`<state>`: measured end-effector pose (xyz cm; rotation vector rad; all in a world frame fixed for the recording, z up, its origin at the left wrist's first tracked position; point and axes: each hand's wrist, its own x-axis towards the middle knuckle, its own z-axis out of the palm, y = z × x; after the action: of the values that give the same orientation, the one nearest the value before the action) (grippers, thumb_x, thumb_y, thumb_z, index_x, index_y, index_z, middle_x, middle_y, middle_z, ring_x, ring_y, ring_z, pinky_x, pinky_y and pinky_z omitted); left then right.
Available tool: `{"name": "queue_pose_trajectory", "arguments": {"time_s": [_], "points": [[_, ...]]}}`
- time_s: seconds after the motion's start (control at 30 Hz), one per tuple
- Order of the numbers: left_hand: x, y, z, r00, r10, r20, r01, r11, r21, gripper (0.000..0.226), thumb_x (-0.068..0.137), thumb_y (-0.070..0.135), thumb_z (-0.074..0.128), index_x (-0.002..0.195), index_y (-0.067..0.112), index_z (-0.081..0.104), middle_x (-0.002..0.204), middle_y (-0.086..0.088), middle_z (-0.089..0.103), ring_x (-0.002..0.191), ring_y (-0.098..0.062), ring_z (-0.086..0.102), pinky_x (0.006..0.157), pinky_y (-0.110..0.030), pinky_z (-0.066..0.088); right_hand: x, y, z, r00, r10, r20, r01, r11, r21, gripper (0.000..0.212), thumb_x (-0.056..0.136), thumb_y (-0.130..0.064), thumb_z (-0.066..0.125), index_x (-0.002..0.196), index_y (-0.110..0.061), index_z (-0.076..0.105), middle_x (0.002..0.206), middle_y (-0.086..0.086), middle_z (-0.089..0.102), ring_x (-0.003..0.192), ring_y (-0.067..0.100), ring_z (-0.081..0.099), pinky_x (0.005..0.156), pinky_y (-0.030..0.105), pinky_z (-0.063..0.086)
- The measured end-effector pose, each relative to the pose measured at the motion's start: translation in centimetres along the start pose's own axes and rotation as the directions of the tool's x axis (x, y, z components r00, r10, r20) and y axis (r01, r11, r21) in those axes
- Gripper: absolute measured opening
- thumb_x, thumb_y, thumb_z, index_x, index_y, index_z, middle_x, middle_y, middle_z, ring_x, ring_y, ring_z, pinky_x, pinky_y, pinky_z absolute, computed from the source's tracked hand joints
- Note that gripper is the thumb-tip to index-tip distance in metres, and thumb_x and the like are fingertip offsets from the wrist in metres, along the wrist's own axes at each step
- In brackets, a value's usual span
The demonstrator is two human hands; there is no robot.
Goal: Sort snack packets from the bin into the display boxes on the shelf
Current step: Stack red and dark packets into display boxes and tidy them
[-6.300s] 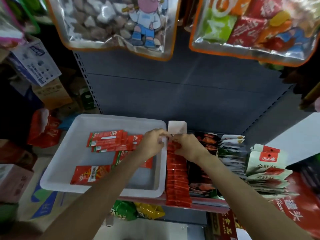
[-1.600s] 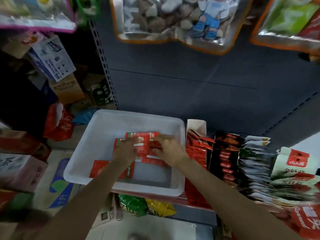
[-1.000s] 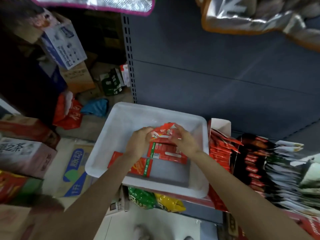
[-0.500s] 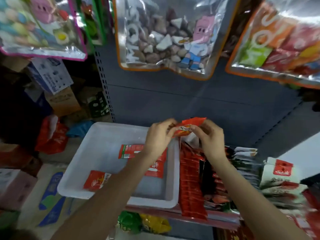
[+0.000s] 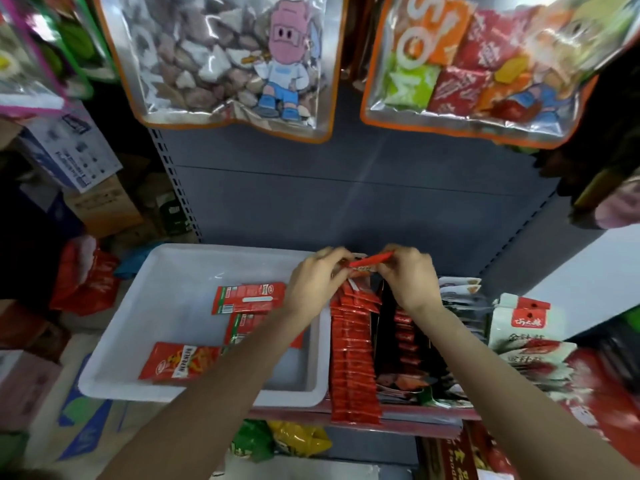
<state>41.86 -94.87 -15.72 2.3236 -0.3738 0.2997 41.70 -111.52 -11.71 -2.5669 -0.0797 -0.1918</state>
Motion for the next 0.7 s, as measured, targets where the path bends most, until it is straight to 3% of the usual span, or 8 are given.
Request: {"name": "queue_pose_trajectory", "arguments": {"time_s": [0.1, 0.23, 0.37, 0.53, 0.7], "points": [[-0.2, -0.6, 0.7, 0.995, -0.061, 0.084, 0.054, 0.995, 0.087, 0.016, 0.091, 0.013, 0.057, 0.102, 0.014, 0.068, 0.099, -0.006, 0.068, 0.091, -0.026, 0.064, 0.079, -0.040, 0.051, 0.0, 0.2, 0.4, 0.983, 0.023, 0.184, -0.015, 0.999, -0.045, 0.005, 0.085, -0.019, 0.065, 0.087, -0.017, 0.069, 0.086, 0.006, 0.070, 0.083, 0.027, 0.065, 0.072, 0.039, 0.054], [-0.1, -1.6, 0.9, 0.957, -0.226, 0.182, 0.191, 0.963, 0.191, 0.024, 0.095, 0.018, 0.051, 0.112, 0.023, 0.068, 0.104, -0.008, 0.066, 0.096, -0.027, 0.062, 0.086, -0.037, 0.050, -0.5, 0.1, 1.0, 0.978, -0.080, 0.191, 0.114, 0.978, -0.174, 0.020, 0.089, -0.017, 0.056, 0.102, -0.025, 0.069, 0.100, 0.003, 0.068, 0.093, 0.026, 0.063, 0.074, 0.033, 0.051], [-0.4, -1.8, 0.3, 0.960, -0.183, 0.212, 0.143, 0.971, 0.191, 0.032, 0.093, 0.008, 0.050, 0.116, 0.022, 0.066, 0.112, -0.005, 0.064, 0.104, -0.022, 0.057, 0.090, -0.030, 0.044, -0.4, -0.3, 2.1, 0.939, -0.032, 0.343, 0.160, 0.922, -0.352, 0.027, 0.094, -0.018, 0.045, 0.110, -0.024, 0.066, 0.101, 0.007, 0.068, 0.095, 0.028, 0.061, 0.076, 0.032, 0.044], [-3.3, -5.4, -1.3, 0.953, -0.284, 0.103, 0.268, 0.952, 0.150, 0.030, 0.088, 0.007, 0.056, 0.117, 0.014, 0.062, 0.117, -0.004, 0.065, 0.109, -0.022, 0.056, 0.092, -0.035, 0.047, -1.9, -2.9, 2.2, 0.934, -0.207, 0.293, 0.294, 0.909, -0.295, 0.044, 0.088, -0.031, 0.054, 0.131, -0.028, 0.051, 0.134, -0.005, 0.050, 0.126, 0.020, 0.038, 0.100, 0.034, 0.031], [-6.6, -10.5, -3.4, 0.850, -0.507, 0.141, 0.454, 0.843, 0.289, 0.044, 0.092, 0.013, 0.055, 0.135, 0.012, 0.045, 0.134, -0.008, 0.052, 0.122, -0.024, 0.050, 0.102, -0.034, 0.041, -3.0, -7.3, 7.0, 0.889, -0.296, 0.349, 0.375, 0.909, -0.182, 0.041, 0.090, -0.025, 0.052, 0.130, -0.015, 0.051, 0.133, 0.003, 0.051, 0.122, 0.023, 0.044, 0.100, 0.033, 0.039]]}}
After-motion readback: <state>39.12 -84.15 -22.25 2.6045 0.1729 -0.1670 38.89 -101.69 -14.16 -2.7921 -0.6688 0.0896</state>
